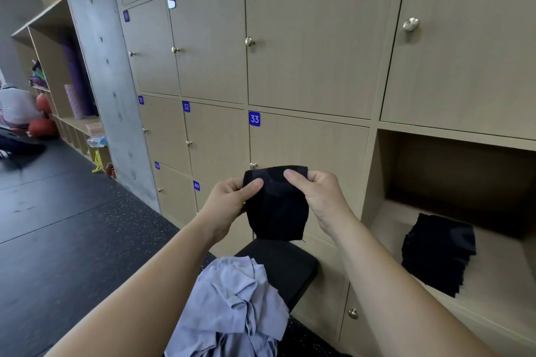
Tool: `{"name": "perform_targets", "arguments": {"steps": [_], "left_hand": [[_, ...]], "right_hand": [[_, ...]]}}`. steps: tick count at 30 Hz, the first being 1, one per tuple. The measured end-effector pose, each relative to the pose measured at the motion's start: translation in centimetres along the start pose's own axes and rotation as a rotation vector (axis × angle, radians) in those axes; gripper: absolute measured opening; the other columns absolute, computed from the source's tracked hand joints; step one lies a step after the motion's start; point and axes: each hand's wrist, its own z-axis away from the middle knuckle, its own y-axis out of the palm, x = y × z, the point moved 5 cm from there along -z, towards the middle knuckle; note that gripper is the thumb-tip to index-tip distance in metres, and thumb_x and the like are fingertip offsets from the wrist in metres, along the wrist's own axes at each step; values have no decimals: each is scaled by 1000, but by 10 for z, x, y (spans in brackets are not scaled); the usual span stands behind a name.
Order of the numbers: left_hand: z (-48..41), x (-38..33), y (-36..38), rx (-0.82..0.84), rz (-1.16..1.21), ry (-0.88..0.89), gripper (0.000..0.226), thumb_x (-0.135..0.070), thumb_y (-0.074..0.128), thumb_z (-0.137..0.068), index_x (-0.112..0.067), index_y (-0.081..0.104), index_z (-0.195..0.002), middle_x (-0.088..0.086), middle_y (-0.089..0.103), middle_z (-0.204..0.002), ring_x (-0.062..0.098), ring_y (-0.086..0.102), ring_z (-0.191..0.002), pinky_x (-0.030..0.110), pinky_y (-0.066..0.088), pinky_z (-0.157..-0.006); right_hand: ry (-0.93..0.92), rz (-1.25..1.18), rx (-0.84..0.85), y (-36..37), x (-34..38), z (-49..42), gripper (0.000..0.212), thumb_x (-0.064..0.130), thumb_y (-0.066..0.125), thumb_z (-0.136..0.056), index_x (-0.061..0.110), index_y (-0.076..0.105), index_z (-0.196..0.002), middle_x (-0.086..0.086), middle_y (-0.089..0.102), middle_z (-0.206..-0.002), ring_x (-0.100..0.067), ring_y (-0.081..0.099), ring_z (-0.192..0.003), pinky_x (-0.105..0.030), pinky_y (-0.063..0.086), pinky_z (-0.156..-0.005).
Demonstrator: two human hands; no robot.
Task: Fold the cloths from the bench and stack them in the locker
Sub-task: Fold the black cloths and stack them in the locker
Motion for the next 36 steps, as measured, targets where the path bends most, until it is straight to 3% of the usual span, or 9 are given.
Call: {"name": "perform_targets", "arguments": {"steps": [4, 8, 12, 17, 20, 24, 29, 32, 36], "left_hand": [[-8, -1, 1, -92, 41, 31, 26, -18, 64, -92, 4, 69, -104, 24, 71, -100, 29, 67, -88, 35, 54, -78], [-9, -5, 8, -132, 80, 26, 24, -24, 72, -84, -4, 66, -97, 13, 72, -86, 25, 67, -79, 29, 53, -62], [-2, 12, 24, -55, 163, -168, 56, -37, 77, -70, -11, 57, -115, 10, 74, -104, 23, 72, -92, 34, 58, -70], [4, 31, 40, -129, 308, -259, 44, -26, 77, -77, -2, 65, -112, 13, 74, -107, 25, 70, -101, 35, 58, -86], [-2, 29, 38, -255, 422, -234, 35, -21, 75, -84, -3, 66, -113, 11, 75, -103, 25, 70, -100, 39, 57, -89], [-7, 22, 47, -178, 400, -187, 33, -22, 72, -85, -7, 65, -114, 12, 74, -106, 29, 71, -100, 42, 57, -89], [-10, 18, 65, 7, 95, -153, 34, -28, 75, -81, -5, 68, -105, 14, 74, -96, 26, 73, -87, 32, 58, -70], [-13, 22, 79, 31, -18, -149, 38, -29, 79, -78, -3, 69, -103, 19, 73, -99, 30, 73, -89, 39, 59, -78], [-11, 34, 105, 54, 178, -247, 47, -43, 74, -79, -13, 66, -114, 10, 74, -108, 27, 71, -98, 43, 57, -88]], "right_hand": [[-4, -1, -58, -6, -3, -3, 11, 15, 69, -87, 7, 73, -80, -1, 73, -70, -8, 68, -65, -18, 50, -56], [1, -2, -139, -14, -6, -5, 19, 19, 70, -88, 1, 71, -82, -4, 72, -72, -9, 67, -64, -19, 50, -55], [15, -60, -286, -23, -11, -9, 38, 24, 69, -89, -13, 63, -90, -16, 67, -80, -22, 64, -72, -33, 51, -64], [-13, -57, -384, -32, -18, -4, 54, 35, 71, -84, -17, 56, -85, -27, 57, -74, -26, 56, -70, -36, 46, -64], [28, -62, -396, -44, -27, 2, 37, 27, 73, -84, -9, 64, -82, -22, 67, -77, -24, 65, -75, -36, 54, -71], [140, -128, -390, -67, -38, 15, 24, 23, 75, -83, 6, 64, -95, -10, 73, -90, -20, 72, -80, -28, 57, -68], [339, 70, -212, -87, -34, 17, 47, 62, 70, -73, 23, 67, -100, 0, 74, -97, -19, 70, -91, -34, 58, -80], [267, 300, -153, -92, -24, 22, 49, 50, 65, -86, 2, 69, -88, -12, 73, -89, -22, 70, -81, -35, 55, -73], [73, 341, -356, -106, -22, 23, 38, 33, 59, -94, -4, 64, -86, -20, 68, -86, -31, 66, -81, -42, 54, -68]]}}
